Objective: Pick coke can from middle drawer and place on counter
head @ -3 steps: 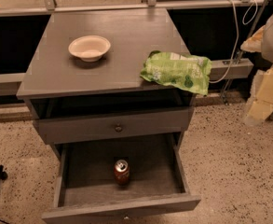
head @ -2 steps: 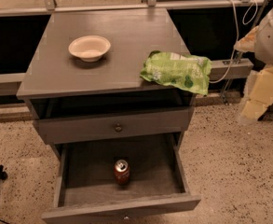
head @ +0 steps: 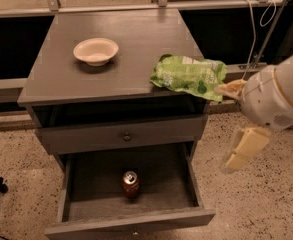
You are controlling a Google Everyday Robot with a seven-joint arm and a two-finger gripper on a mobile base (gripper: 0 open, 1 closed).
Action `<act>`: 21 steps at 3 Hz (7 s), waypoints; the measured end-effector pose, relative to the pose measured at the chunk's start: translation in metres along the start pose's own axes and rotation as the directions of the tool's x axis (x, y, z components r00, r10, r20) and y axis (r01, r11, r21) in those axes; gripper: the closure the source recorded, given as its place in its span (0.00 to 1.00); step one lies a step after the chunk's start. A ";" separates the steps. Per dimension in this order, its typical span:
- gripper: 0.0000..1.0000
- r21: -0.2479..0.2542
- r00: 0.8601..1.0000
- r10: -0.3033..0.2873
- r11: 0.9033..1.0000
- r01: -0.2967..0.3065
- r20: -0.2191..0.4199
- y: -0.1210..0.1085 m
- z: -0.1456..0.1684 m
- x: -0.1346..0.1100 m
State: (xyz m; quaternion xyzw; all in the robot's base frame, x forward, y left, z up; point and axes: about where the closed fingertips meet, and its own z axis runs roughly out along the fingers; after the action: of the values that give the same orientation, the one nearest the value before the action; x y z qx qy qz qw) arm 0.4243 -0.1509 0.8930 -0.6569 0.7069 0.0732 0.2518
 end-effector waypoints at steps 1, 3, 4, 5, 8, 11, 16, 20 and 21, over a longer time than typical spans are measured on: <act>0.00 0.081 0.996 -0.013 0.997 0.006 0.089 -0.005 -0.005 -0.002; 0.00 -0.011 0.944 -0.068 0.997 0.076 0.322 0.017 0.093 -0.022; 0.00 -0.004 0.820 -0.092 0.993 0.115 0.565 0.018 0.165 -0.079; 0.00 0.085 0.632 -0.181 0.980 0.179 0.754 0.007 0.194 -0.107; 0.00 0.012 0.631 -0.098 0.990 0.139 0.769 0.025 0.284 -0.068; 0.00 0.051 0.656 -0.143 0.986 0.158 0.741 0.033 0.338 -0.045; 0.00 -0.270 0.646 0.173 0.962 0.053 0.744 0.073 0.446 -0.025; 0.00 -0.204 0.715 0.247 0.968 -0.148 0.654 0.037 0.455 0.016; 0.00 -0.204 0.715 0.247 0.968 -0.148 0.654 0.037 0.455 0.016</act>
Offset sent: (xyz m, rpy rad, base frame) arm 0.0073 0.0254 -0.0153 0.1104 -0.0791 0.1248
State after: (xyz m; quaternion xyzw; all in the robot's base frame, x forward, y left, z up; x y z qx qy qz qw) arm 0.5066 0.0369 0.4853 -0.5217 0.6270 0.3808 0.4356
